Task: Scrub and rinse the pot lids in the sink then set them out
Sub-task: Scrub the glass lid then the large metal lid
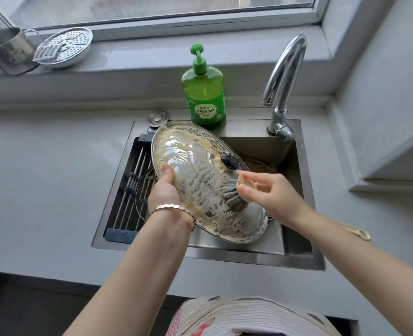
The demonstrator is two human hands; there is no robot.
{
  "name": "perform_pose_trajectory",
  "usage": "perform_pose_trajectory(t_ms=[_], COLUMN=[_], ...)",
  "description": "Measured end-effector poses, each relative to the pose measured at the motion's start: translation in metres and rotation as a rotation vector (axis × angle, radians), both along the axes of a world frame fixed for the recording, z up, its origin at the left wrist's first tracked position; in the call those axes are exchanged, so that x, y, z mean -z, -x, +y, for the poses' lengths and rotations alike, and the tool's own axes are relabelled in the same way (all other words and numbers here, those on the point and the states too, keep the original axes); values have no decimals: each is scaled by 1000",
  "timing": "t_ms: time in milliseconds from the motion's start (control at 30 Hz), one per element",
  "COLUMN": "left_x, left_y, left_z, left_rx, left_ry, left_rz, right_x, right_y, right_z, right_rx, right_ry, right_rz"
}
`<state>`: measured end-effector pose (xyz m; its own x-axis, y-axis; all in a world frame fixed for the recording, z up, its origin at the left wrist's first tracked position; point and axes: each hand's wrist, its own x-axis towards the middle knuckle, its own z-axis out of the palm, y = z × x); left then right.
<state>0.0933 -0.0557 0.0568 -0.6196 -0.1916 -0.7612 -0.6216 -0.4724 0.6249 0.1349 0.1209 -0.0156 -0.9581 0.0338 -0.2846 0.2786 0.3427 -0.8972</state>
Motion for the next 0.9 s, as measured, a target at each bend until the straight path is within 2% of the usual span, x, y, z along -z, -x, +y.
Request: perform_pose_trajectory(t_ms=[167,300,433,633,767,800,900], left_x=[6,10,12,11,11,12,17], left_y=[-3,-4,-9,-7,-8,-7,-2], left_z=[2,1,4,-1,-7,-9,-16], left_rx=[17,7,16,35,86,106,176], left_ry=[-29,-33,-16,-10,19,19,10], left_rz=[-39,-65,-99,-88,-79,-81,-95], right_x=[2,-3,-3,-7,15,19,17], right_y=[11,9,17,4,6,6,7], right_z=[17,-2,5,-10,26,33,40], right_rx=[99,-11,108,-36,31,77,236], right_ry=[-63,28,-56,32,-254,-263,-38], right_rz=[-74,9,-43,24,-151,-195,-217])
